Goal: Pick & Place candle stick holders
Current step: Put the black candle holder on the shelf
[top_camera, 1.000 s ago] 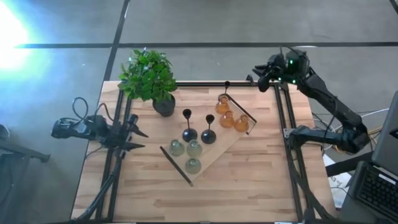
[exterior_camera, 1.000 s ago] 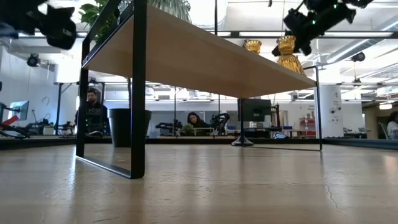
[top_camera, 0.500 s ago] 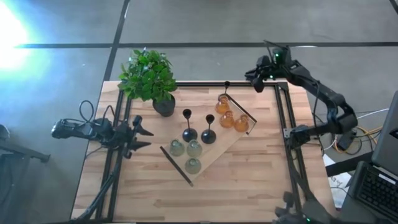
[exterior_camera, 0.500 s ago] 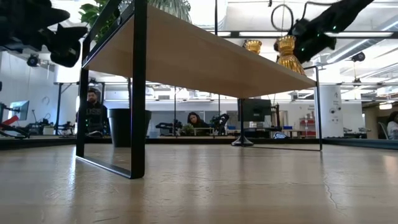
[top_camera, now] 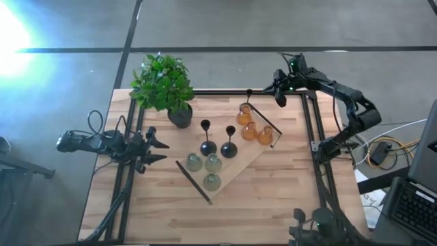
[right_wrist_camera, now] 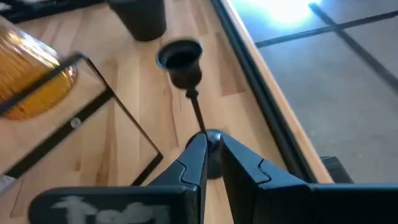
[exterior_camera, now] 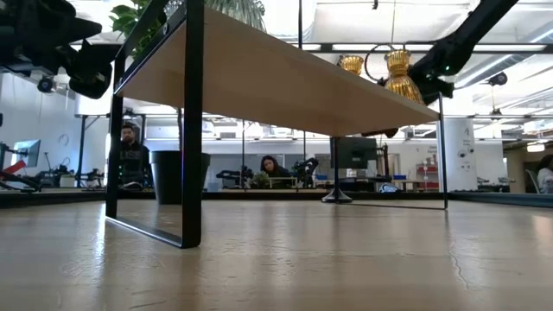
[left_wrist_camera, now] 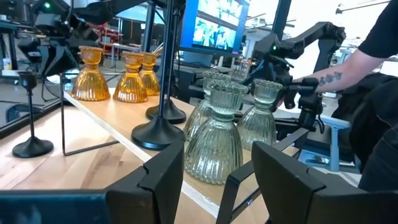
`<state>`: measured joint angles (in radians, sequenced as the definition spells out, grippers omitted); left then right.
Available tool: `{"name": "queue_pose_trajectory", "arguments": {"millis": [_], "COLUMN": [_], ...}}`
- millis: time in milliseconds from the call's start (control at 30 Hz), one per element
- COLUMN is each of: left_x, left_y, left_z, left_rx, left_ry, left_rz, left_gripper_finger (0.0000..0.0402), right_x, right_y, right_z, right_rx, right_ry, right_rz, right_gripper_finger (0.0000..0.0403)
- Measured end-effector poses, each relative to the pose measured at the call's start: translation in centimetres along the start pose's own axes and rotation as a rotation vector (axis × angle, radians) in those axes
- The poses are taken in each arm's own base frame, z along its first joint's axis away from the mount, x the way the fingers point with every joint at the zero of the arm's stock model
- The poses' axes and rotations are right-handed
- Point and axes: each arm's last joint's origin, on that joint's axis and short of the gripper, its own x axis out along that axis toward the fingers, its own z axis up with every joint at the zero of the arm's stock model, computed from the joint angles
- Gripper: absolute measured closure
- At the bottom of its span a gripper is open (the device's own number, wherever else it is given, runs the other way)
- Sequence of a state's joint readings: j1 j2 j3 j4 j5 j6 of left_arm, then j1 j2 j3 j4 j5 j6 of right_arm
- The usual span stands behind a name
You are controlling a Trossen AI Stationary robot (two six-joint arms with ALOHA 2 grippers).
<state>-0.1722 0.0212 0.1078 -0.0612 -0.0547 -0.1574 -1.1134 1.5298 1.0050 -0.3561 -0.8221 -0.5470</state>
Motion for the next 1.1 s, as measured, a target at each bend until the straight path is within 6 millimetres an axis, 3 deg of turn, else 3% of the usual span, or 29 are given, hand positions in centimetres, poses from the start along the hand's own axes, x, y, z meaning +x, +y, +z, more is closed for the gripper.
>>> {"name": "queue_pose_trajectory", "arguments": {"millis": [333,800,1100], "left_x": [0.0,0.0,0.0], "left_y": [0.0,0.0,0.0], "left_z": [0.0,0.0,0.0], "left_rx": [0.000,0.000,0.000], "left_ry": [0.001,0.001,0.001], "left_rz": [0.000,-0.001,-0.001], "left_gripper_finger": [0.0209,0.0209,0.0209], "right_x": [2.3,5.3,6.3], "right_y": [-1.4,-2.7,-2.7], "right_z": [-1.9,-2.7,-2.7], "right_rx": [0.009,-0.060,-0.068], "right_ry": [0.019,-0.001,-0.015], "right_rz": [0.075,0.078,0.086], "right_gripper_finger": [0.0372,0.0293,0.0273]}}
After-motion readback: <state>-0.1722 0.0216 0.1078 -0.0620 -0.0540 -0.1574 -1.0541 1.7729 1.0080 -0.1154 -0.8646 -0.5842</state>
